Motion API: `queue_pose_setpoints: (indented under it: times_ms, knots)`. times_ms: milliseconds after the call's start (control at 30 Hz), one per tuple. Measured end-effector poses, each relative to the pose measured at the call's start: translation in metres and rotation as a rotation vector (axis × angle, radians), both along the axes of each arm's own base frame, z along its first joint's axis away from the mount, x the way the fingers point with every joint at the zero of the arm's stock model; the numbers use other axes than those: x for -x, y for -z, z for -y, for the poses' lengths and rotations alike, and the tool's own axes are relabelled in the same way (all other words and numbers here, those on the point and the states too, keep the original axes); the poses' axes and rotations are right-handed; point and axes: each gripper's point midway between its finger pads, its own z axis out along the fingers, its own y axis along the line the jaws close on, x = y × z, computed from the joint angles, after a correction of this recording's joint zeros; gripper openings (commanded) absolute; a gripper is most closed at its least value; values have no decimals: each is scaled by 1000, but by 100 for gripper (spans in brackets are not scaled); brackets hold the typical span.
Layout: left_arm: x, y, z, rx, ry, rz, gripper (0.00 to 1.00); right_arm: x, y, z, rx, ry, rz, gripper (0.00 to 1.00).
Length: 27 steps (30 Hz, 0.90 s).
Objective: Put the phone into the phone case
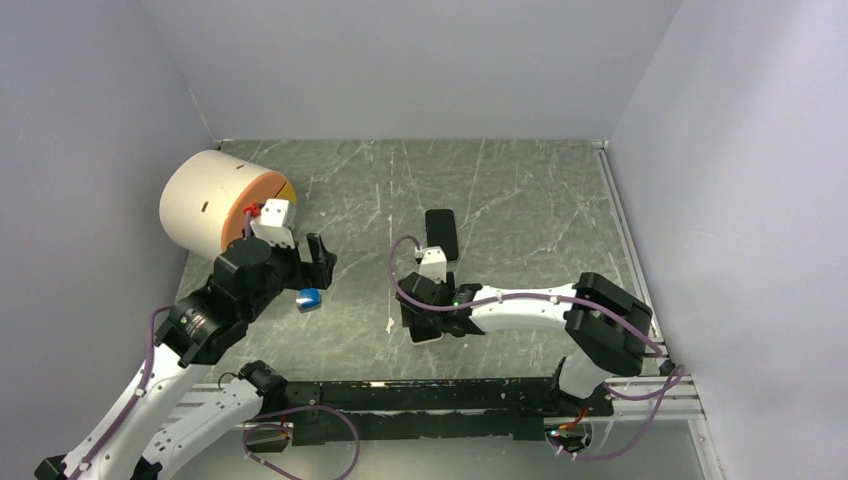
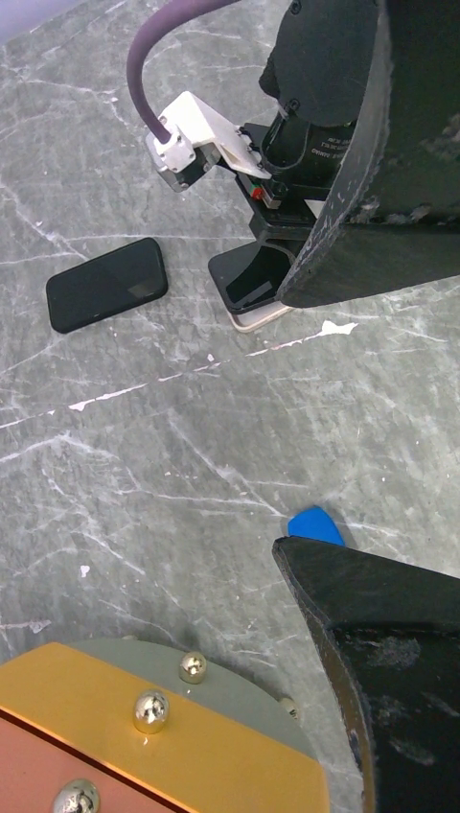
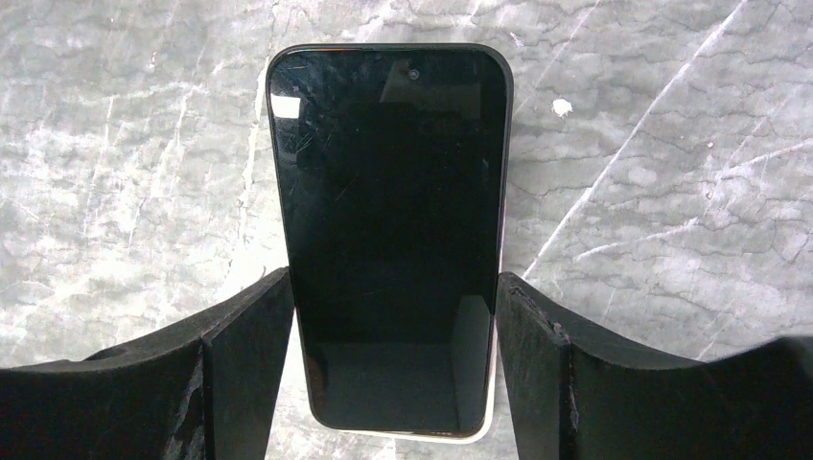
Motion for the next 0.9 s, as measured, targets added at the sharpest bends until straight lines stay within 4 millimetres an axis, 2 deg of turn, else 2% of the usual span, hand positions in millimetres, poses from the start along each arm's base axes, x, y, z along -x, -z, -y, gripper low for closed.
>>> queue_pose_setpoints:
  times_ms: [233,533,667,900]
  knots:
    - [-1,1,1,-2,0,-4,94,3,7,2,34,2,9,55]
    - [-2,4,2,-9,0,-13,94,11,8,6,68,18,-16,87]
    - [-3,5,2,-12,0,-18,94,15,10,12,89,27,-34,96]
    - [-4,8,3,-15,-2,-32,94,17,2,16,91,35,-44,95]
